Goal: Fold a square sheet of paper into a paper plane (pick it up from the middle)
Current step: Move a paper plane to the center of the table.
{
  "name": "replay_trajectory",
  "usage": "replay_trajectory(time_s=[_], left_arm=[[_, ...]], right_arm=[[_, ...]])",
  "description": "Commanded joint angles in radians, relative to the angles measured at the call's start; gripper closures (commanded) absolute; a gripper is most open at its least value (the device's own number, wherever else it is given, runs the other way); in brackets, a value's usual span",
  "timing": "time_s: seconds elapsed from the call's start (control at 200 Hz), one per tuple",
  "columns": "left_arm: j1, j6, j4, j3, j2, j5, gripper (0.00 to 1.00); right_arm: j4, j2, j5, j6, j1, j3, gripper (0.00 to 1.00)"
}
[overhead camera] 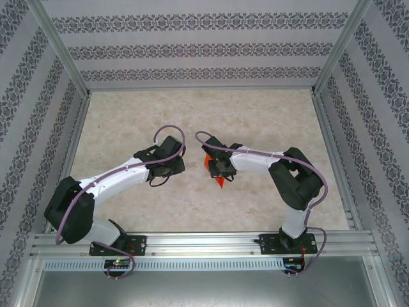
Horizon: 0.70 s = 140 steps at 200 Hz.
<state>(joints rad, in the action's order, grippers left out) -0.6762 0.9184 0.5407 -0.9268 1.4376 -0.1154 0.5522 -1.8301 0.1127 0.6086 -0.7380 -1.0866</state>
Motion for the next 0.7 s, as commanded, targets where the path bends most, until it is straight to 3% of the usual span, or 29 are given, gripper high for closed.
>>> replay_trajectory(time_s=[0.0,0.175,0.41,0.694], left_arm=[[0.011,0.002,-0.038,0.001,-0.014,0.010,0.71],[0.012,0.004,-0.035,0.000,-0.007,0.014,0.71],[0.012,0.005,-0.028,-0.007,-0.016,0.008,0.72],[0.012,0.001,-0.022,-0.017,-0.014,0.007,0.72]], right_arm=[[-0.006,-0.059,0.008,0.032,-0.004,0.026,0.83],[-0.003,-0.080,0.012,0.059,-0.013,0.007,0.85],[0.037,0.011,0.047,0.061,-0.008,-0.052,0.81],[0.003,-0.113,0.024,0.114,-0.027,-0.003,0.79]])
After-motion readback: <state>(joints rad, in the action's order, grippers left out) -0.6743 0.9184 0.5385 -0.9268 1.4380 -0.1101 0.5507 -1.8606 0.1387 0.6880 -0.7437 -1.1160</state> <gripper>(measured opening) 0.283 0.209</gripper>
